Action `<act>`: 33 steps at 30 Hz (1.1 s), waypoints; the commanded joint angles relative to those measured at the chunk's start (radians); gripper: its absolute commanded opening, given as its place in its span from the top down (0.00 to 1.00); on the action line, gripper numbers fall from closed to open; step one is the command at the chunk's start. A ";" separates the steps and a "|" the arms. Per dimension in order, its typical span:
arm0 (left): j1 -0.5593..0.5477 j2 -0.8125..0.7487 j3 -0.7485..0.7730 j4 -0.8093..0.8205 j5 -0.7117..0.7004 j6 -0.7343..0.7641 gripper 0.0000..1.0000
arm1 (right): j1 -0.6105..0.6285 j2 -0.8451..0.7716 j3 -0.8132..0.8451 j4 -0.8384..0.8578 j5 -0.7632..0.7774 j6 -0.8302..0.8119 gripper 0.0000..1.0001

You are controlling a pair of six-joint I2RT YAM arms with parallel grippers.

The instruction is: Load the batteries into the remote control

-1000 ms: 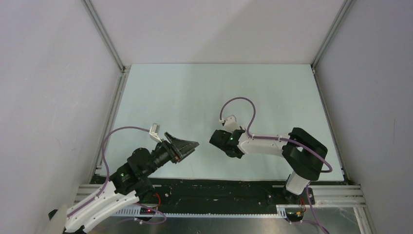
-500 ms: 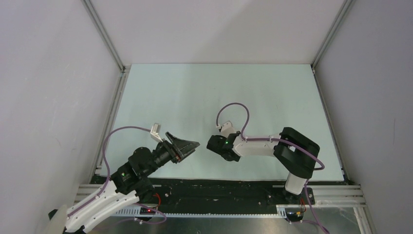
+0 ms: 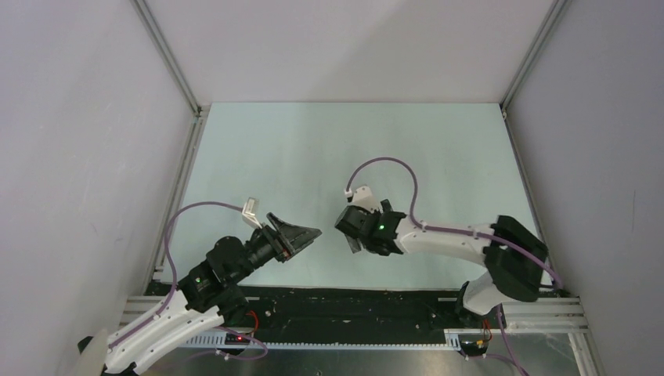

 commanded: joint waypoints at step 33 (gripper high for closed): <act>0.005 0.010 0.109 -0.244 -0.208 0.333 0.00 | -0.248 -1.417 -0.719 0.417 -0.284 -0.006 0.00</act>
